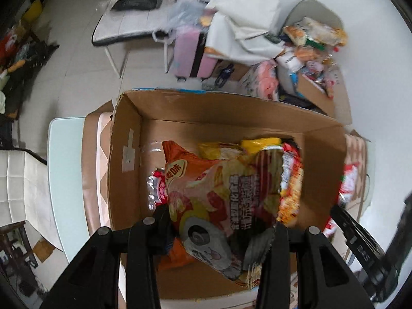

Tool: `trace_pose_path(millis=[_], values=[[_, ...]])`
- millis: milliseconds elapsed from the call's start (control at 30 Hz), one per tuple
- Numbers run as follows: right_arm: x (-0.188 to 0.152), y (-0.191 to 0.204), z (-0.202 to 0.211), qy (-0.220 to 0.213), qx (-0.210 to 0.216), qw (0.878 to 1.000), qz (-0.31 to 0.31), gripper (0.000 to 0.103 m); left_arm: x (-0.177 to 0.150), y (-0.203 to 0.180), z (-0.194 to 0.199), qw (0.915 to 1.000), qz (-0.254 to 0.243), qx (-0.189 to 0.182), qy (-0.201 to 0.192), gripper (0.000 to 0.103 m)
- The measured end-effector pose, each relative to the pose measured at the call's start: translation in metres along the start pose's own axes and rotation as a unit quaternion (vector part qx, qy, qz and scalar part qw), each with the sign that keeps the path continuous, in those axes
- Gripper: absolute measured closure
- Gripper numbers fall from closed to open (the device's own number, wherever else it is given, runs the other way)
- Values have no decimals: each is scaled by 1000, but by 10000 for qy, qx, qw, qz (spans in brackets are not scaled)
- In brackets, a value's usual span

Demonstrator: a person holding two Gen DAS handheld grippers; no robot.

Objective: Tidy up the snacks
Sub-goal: 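Carry both bags into the box and open both tools, then move both open tools from the box back over the table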

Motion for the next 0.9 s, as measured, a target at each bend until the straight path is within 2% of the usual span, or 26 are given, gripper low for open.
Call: trace_pose_path(millis=[200, 267, 367, 400, 433, 467, 500, 533, 633, 900], values=[[9, 0, -18, 5, -189, 9998, -18, 61, 18, 21, -27, 9992, 131, 350, 144, 64], [11, 0, -24, 25, -217, 9998, -2, 61, 22, 26, -30, 9992, 268, 232, 183, 63], [8, 2, -33, 211, -245, 9995, 44, 59, 26, 31, -32, 9991, 363, 168, 107, 44], [7, 1, -37, 286, -244, 9993, 27, 58, 27, 31, -30, 9993, 361, 103, 48, 28], [5, 2, -39, 354, -251, 9991, 22, 56, 27, 31, -29, 9994, 353, 10, 16, 18], [5, 3, -40, 375, -268, 9989, 43, 42, 27, 29, -29, 9993, 351, -79, 22, 17], [4, 4, -40, 352, -302, 9989, 86, 20, 25, 28, -30, 9994, 345, -71, 70, 16], [4, 7, -40, 338, -252, 9990, 121, 17, 25, 28, -29, 9994, 319, -57, 82, 15], [1, 13, -38, 326, -294, 9988, 239, 16, 22, 25, -25, 9998, 169, 55, 50, 8], [-6, 19, -26, 251, -333, 9981, 462, 12, 5, 15, -8, 9997, 2, 122, -207, 8]])
Point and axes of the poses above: each gripper's, at about its wrist camera, not at the fingertips, and z roughly against the way its jaws point, y to its left, x to its top, the point moved 9 cm from there along -z, roughly the way its jaws point, and after that the axes turned 3 degrees about x, right-handed, at the moved point
